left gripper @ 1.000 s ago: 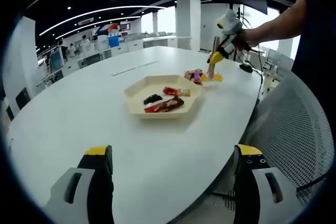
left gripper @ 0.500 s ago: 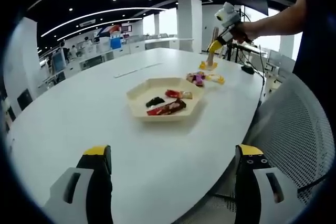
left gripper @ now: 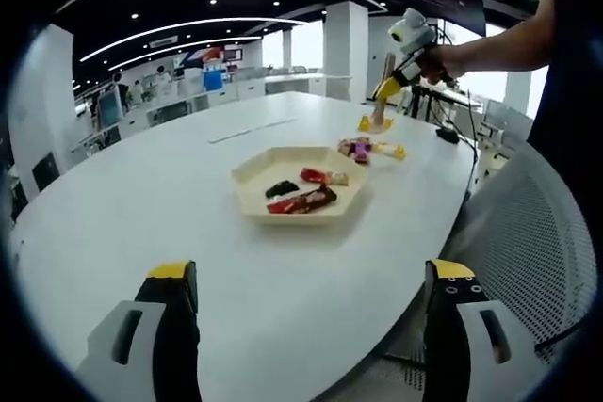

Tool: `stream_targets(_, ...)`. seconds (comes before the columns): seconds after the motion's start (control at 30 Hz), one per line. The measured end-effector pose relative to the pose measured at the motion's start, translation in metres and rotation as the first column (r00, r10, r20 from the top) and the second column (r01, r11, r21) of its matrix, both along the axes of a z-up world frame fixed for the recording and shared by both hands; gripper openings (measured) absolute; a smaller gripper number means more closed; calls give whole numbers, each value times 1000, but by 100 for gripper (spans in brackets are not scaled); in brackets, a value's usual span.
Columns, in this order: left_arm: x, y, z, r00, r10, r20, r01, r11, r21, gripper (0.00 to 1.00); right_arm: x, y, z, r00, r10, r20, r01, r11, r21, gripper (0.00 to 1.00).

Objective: Place the target food into the container with the food tongs after gripping and lifting it, then release it inside without dropping or visibly crushing the food.

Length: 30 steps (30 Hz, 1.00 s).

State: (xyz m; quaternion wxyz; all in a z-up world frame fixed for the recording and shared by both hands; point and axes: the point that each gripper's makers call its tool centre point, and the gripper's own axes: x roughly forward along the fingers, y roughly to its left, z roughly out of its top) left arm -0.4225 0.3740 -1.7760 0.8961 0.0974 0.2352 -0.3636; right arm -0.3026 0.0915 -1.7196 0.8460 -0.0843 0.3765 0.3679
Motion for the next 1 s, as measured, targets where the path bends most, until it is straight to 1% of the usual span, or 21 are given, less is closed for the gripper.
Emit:
stream_targets(0.07,1,1,1,1000,3,12,-3,1000,1,99,2,7,2,1000,9,3,-9,1000,1,13)
stream_targets(0.2,2,1,4,1000,8,19,-8,1000,-7,99,6,23,7,999,31,10,-31,1000,1,13)
stream_targets(0.43,2,1,4,1000,9,21,-9,1000,-8,99,15,68,20,996,88,31,-88,996,17,13)
stream_targets(0.73,2,1,1,1000,5,15,-5,1000,5,99,21,120,29,987,154,48,-156,987,25,13)
stream_targets(0.9,4,4,1,1000,20,16,-20,1000,4,98,25,142,29,980,189,55,-191,982,16,13)
stream_targets(1.0,4,4,2,1000,26,9,-26,1000,-4,99,25,149,27,978,204,44,-205,979,17,14)
